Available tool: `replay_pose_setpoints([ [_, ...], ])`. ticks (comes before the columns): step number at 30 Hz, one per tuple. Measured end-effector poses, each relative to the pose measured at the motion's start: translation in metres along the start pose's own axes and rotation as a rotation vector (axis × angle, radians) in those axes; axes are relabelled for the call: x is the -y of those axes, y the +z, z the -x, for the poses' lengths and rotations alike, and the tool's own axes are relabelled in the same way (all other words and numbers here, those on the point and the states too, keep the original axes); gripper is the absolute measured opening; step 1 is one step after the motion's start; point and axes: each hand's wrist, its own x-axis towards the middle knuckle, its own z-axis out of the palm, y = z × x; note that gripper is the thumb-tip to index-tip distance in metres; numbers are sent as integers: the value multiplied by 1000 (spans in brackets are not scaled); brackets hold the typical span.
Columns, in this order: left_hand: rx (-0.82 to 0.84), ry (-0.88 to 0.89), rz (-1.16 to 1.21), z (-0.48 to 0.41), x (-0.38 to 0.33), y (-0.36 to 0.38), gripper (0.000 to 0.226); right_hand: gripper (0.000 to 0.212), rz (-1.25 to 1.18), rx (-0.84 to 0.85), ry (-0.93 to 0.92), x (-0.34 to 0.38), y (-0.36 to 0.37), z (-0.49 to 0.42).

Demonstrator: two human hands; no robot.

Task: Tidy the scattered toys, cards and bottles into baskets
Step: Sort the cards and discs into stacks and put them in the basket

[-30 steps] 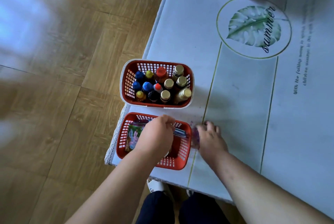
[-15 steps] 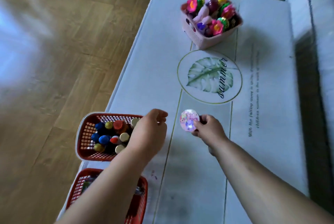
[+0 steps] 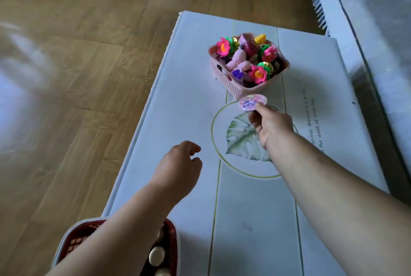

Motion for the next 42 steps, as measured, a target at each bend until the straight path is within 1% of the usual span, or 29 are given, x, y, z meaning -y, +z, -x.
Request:
replay_pose_setpoints([
  [4,14,-13,18,-17,5,6,33,15,-83,-52,-7,12,29,-31],
  [8,14,-25,37,-30,11,16,36,21,-45,-106,-55,17,50,-67],
  [9,11,-24,41,-31,11,17,37,21,-47,-91,-69,18,52,-76],
  [10,5,-23,45,-33,13,19,38,20,-2,-42,-72,16,57,-84],
  [12,-5,-19,41,-36,16,21,38,9,282,90,-118,6,60,-101],
  [13,-7,-17,41,-37,18,21,37,12,460,159,-148,-1,59,-109],
  [14,-7,-16,44,-37,19,22,36,24,622,224,-179,-7,56,-117],
  [15,-9,-18,47,-37,21,22,36,31,817,266,-256,-13,53,-123],
  [17,-12,-18,50,-37,24,21,35,39,1263,281,-495,-12,46,-127],
  [18,-16,-21,57,-36,28,20,35,44,1424,274,-587,-13,45,-127],
  [19,-18,-25,69,-37,30,19,34,51,1497,280,-609,-11,44,-126],
  [21,-28,-49,100,-36,36,16,33,59,1516,309,-548,-11,44,-114],
  [24,-44,-87,144,-33,43,11,32,53,1483,421,-469,-23,44,-82],
  [27,-73,-116,161,-28,48,2,32,49,1393,536,-430,-51,40,-39],
  [31,-98,-166,135,-22,54,-17,41,69,1363,652,-348,-91,38,14],
  [33,-101,-194,133,-19,60,-28,41,71,1375,724,-305,-108,41,51],
  [36,-131,-221,150,-19,77,-41,33,69,1331,877,-242,-138,50,105],
  [37,-138,-241,148,-16,84,-49,36,72,1327,926,-224,-147,56,123],
  [40,-168,-302,139,-12,104,-68,44,81,1250,1078,-285,-168,74,158],
  [41,-171,-320,128,-11,110,-73,42,77,1232,1090,-311,-168,77,165],
  [42,-170,-334,120,-10,116,-77,40,69,1219,1072,-324,-166,76,169],
])
